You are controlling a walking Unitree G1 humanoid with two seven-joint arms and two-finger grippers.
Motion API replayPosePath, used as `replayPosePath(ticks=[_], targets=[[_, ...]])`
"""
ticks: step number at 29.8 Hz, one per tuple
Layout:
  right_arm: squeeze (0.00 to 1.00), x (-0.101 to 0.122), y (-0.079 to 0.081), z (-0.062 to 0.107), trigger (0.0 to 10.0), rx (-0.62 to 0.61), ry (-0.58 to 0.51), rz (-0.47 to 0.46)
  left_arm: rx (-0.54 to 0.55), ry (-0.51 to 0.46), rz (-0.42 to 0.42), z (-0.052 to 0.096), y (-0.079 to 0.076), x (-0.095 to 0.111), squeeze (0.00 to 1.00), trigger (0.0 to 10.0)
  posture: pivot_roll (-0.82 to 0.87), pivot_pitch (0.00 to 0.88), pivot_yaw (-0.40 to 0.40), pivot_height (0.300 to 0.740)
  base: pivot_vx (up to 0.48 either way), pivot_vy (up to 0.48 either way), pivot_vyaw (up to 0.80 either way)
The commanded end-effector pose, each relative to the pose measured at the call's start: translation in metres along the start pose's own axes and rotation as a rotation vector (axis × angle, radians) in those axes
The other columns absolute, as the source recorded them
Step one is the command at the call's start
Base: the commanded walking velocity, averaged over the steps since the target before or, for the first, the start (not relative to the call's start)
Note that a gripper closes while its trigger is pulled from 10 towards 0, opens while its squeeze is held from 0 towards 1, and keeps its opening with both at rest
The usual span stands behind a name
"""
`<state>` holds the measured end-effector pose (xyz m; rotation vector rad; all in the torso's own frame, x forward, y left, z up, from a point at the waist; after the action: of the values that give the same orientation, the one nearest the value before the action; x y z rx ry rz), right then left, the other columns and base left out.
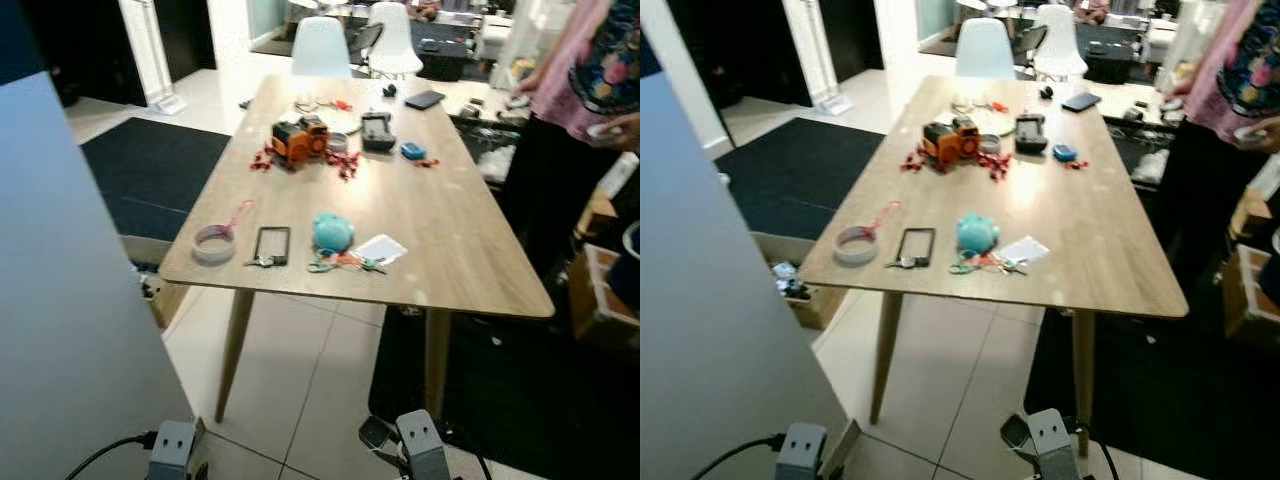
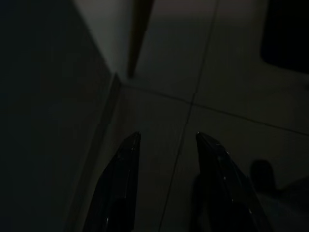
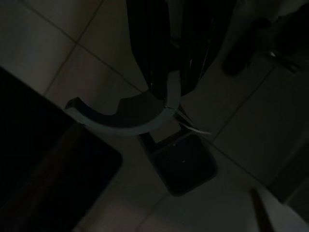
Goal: Hang keys on a hook
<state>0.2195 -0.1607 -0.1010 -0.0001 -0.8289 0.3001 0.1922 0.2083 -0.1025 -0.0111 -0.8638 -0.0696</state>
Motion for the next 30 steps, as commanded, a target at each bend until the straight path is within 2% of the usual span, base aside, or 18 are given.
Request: replayPosePath(ticks=[1, 30], targets=[[0.0, -0.0027, 0.0014, 0.0008, 10.0, 0.003, 0.006, 0.005, -0.001, 0.013, -0.002, 0.0021, -0.0011, -0.0051, 0.0, 10.0, 0.06, 0.03, -0.014, 0.74, 0.0, 0.0, 0.8], [0.0, -0.0031, 0.0029, 0.0011, 10.0, 0.008, 0.006, 0.017, 0.016, 0.023, 0.009, 0.0031, 0.0031, -0.0071, 0.0, 10.0, 0.07, 0.039, -0.015, 0.74, 0.0, 0.0, 0.8]])
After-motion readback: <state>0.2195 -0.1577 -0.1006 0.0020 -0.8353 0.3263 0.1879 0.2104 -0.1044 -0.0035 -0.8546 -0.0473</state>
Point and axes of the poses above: a point about 5 cm out from each wrist's last joint towards the gripper, its own z axis pointing back from the gripper into the wrist, its own x axis along the axis of the wrist's last joint, y = z × x, the point moved 4 cm from there along -z, pointing out of the wrist towards the gripper, and after that the axes turned 1 degree about z, right-handed, at the moved point
